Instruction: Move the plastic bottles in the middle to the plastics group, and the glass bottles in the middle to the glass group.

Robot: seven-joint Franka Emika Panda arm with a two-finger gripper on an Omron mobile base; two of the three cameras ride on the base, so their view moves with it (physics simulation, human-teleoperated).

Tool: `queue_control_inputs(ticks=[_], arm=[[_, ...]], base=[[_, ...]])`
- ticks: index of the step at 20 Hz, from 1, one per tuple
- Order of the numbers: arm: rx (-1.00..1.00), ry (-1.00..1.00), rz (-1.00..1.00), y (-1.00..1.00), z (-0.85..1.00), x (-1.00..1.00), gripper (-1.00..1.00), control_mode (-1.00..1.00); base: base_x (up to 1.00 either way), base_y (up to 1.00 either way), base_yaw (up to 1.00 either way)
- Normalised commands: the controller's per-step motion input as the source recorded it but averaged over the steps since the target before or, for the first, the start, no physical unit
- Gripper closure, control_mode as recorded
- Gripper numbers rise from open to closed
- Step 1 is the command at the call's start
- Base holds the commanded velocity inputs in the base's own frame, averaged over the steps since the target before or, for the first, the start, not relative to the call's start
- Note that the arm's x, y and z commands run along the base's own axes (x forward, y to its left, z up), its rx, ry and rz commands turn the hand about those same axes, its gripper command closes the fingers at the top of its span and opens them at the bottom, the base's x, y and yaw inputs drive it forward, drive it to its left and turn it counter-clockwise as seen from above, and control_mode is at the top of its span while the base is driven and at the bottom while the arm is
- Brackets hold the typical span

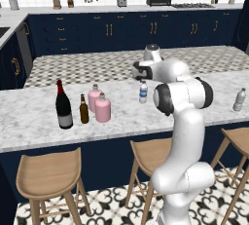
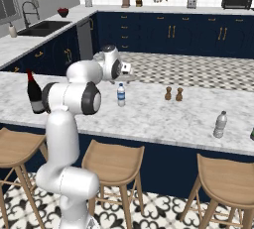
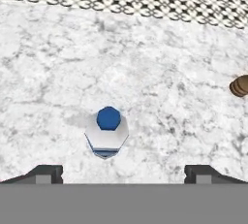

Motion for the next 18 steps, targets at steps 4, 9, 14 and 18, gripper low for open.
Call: queue_control_inputs(ticks=[4,9,14,18], arm=[[0.02,0.09,0.1,-0.03,-0.14,0.38,-1.0,-1.0],[0.0,0.0,0.07,0.01,0.0,0.0,-1.0,-1.0],[0.0,0.0,0.02,0.05,-0.08,-0.11,-1.0,-1.0],[0.0,0.0,0.0,0.0,-0.09,-0.17,-1.0,-1.0]], base=[[0.0,0.0,0.0],[0.0,0.0,0.0],[0.0,0.0,0.0],[0.0,0.0,0.0]])
